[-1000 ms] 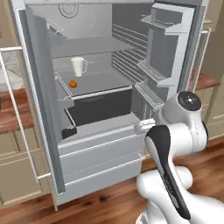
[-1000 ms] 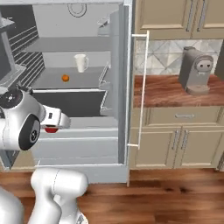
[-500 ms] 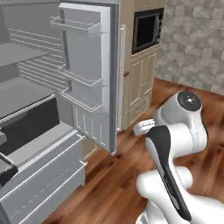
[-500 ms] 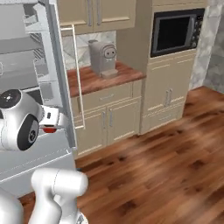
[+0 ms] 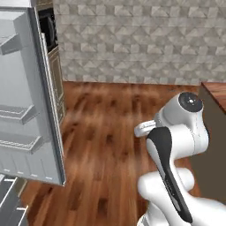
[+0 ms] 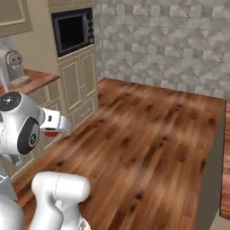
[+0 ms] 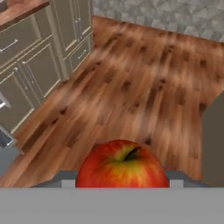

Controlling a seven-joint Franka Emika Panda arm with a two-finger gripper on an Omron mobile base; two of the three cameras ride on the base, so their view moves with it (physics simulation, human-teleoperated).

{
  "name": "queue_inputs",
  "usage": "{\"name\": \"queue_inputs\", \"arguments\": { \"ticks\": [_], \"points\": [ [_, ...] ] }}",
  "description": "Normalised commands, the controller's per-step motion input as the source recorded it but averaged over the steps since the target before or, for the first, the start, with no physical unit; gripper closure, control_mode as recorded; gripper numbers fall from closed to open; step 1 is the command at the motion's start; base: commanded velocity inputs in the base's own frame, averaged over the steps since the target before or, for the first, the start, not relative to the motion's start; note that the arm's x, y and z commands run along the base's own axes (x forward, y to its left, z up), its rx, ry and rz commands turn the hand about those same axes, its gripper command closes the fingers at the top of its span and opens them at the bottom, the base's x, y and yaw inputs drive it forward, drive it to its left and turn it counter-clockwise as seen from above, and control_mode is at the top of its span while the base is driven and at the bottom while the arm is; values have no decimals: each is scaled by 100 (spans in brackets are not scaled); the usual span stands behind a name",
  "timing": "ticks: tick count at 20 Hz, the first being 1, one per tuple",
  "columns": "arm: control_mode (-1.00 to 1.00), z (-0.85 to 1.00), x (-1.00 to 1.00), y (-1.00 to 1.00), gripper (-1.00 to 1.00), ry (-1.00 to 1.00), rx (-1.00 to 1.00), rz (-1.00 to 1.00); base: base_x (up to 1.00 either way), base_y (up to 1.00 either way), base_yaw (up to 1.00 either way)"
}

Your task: Pick the apple and tangerine from the fridge and place them on the plate next to the blender to make a fruit smoothie.

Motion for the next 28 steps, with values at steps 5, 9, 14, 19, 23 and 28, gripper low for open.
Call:
{"name": "queue_inputs", "arguments": {
  "ticks": [5, 9, 14, 19, 23, 28],
  "points": [
    [100, 0, 0, 0, 100, 0, 0, 0, -3, -1, -87],
    [100, 0, 0, 0, 100, 0, 0, 0, 0, 0, -84],
    [100, 0, 0, 0, 100, 0, 0, 0, 0, -3, -82],
    [100, 0, 0, 0, 100, 0, 0, 0, 1, -16, -76],
    [100, 0, 0, 0, 100, 0, 0, 0, 44, -38, -63],
    [100, 0, 0, 0, 100, 0, 0, 0, 92, -70, -43]
  ]
}}
